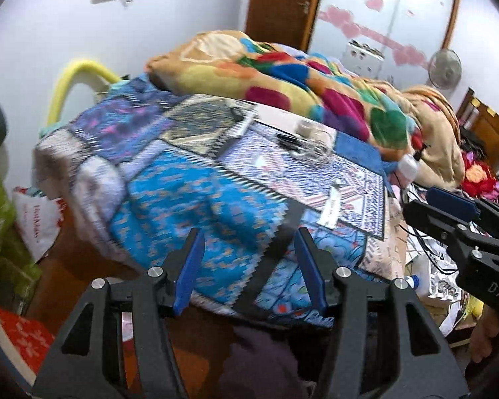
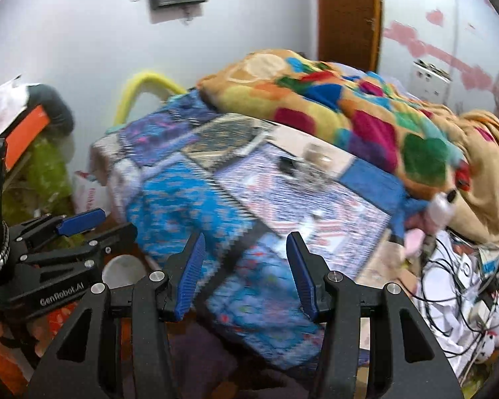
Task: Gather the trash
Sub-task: 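Move both open tools back over the bed items, then grasp the white printed tube with the left tool while the right grasps white earphones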
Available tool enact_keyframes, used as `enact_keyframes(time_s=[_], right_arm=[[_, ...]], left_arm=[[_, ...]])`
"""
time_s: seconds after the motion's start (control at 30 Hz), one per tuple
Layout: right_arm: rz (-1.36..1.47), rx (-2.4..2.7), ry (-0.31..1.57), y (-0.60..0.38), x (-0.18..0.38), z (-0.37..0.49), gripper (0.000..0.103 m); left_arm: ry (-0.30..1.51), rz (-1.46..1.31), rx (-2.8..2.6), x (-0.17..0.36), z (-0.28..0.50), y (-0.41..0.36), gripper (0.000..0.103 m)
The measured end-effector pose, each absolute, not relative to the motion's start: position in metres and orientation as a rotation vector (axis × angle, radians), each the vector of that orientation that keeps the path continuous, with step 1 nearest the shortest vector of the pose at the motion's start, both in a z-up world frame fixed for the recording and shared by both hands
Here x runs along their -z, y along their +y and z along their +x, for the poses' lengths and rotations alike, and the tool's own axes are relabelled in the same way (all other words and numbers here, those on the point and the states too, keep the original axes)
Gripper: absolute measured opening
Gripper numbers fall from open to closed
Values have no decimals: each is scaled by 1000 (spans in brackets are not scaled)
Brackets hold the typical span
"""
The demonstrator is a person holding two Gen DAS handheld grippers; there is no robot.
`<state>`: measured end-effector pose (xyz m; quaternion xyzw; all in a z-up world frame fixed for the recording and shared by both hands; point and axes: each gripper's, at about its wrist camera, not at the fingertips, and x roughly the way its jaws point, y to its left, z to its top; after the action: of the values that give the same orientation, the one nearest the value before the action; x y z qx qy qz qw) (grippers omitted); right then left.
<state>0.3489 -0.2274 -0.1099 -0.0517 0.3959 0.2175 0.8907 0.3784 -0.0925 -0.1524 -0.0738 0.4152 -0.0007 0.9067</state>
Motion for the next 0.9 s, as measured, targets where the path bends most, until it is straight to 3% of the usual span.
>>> enact_keyframes(time_s=[0.57, 0.9], right_arm=[[-21, -297, 943, -320, 174, 428, 47], [-25, -310, 956, -330, 194, 451, 47]], left_arm=[[1028, -10, 220, 248, 521, -210, 55], [980, 163, 253, 270, 543, -246, 53]])
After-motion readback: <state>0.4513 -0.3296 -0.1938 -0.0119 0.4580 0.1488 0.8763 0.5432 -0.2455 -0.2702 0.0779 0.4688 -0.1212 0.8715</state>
